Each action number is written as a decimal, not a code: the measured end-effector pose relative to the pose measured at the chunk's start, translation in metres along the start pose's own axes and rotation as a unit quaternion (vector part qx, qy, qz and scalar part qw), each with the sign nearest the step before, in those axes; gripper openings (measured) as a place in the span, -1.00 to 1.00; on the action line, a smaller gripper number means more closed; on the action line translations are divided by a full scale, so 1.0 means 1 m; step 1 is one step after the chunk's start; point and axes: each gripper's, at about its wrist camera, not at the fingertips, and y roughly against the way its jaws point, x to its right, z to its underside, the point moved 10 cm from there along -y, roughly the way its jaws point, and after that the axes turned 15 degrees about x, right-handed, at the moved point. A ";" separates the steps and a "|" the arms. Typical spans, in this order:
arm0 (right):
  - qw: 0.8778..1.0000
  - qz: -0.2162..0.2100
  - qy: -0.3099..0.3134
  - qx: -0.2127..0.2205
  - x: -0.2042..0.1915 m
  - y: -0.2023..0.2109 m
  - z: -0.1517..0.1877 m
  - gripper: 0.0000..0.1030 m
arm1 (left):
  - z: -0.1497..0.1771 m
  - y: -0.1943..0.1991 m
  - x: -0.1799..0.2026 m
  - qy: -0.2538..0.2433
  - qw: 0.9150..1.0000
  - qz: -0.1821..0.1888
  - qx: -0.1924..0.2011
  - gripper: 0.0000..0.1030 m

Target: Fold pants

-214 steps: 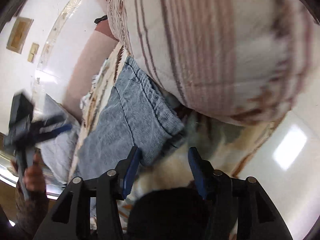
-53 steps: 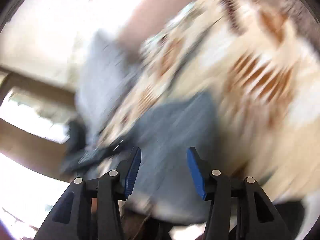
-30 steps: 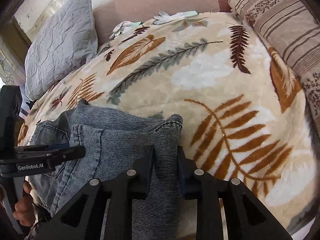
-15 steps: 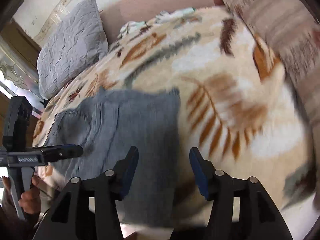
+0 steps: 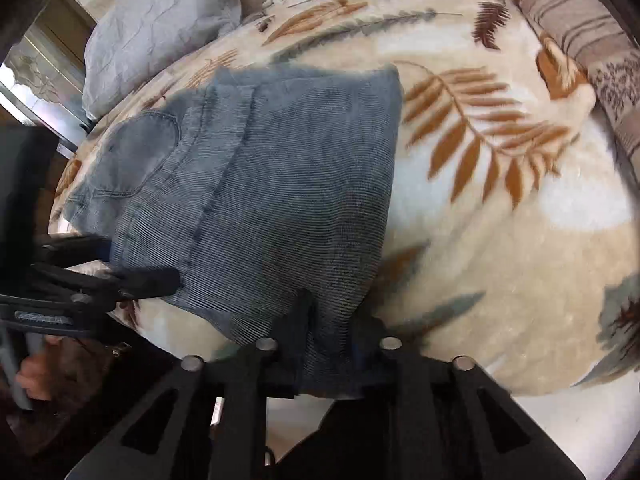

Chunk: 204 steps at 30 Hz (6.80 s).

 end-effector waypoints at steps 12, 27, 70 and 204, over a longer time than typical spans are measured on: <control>0.990 -0.013 -0.120 0.073 0.031 -0.015 -0.100 -0.46 | -0.064 0.000 -0.049 0.105 0.994 0.007 0.032 0.33; 0.996 0.034 -0.042 0.074 0.020 -0.032 -0.106 -0.75 | -0.068 -0.025 -0.040 0.064 0.996 -0.041 0.045 0.33; 0.974 -0.117 0.185 0.057 -0.224 -0.047 -0.109 0.08 | -0.037 0.137 -0.218 0.249 0.957 -0.002 0.150 0.28; 0.980 -0.033 -0.180 0.075 0.062 -0.046 -0.094 -0.69 | -0.103 -0.035 -0.096 0.212 0.977 -0.025 0.022 -0.11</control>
